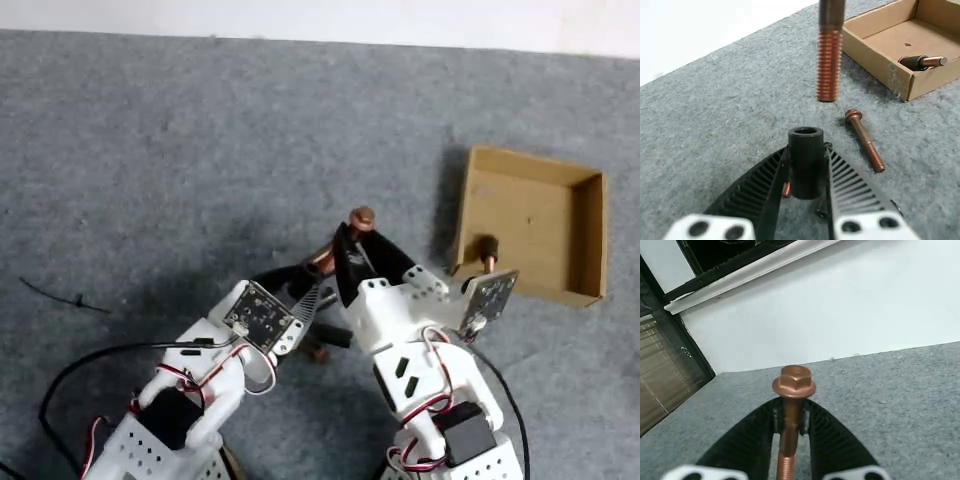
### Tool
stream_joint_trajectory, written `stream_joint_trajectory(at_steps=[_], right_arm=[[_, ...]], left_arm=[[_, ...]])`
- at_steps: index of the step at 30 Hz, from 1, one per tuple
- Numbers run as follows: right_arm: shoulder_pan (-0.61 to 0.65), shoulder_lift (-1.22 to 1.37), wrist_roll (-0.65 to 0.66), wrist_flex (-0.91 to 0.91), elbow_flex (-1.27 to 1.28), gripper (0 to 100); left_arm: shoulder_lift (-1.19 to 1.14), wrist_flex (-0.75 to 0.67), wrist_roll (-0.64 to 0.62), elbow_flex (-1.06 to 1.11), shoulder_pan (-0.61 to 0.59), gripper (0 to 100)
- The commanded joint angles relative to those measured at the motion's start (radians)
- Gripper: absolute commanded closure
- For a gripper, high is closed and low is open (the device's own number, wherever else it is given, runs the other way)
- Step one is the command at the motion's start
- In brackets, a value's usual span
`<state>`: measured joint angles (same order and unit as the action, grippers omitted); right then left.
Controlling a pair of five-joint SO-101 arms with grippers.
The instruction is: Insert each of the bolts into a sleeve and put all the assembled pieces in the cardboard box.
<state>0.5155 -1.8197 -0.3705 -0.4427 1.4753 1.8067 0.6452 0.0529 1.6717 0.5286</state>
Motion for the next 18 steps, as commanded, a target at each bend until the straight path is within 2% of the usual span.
stream_joint_trajectory(at_steps=[1,18], right_arm=[[0.008,-0.016,-0.011,-0.002,-0.047,99.4],[0.008,-0.016,-0.005,0.001,0.038,99.4]], left_arm=[[0.019,-0.005,-0.005,0.007,0.019,100],[0.019,-0.005,-0.009,-0.002,0.036,100]])
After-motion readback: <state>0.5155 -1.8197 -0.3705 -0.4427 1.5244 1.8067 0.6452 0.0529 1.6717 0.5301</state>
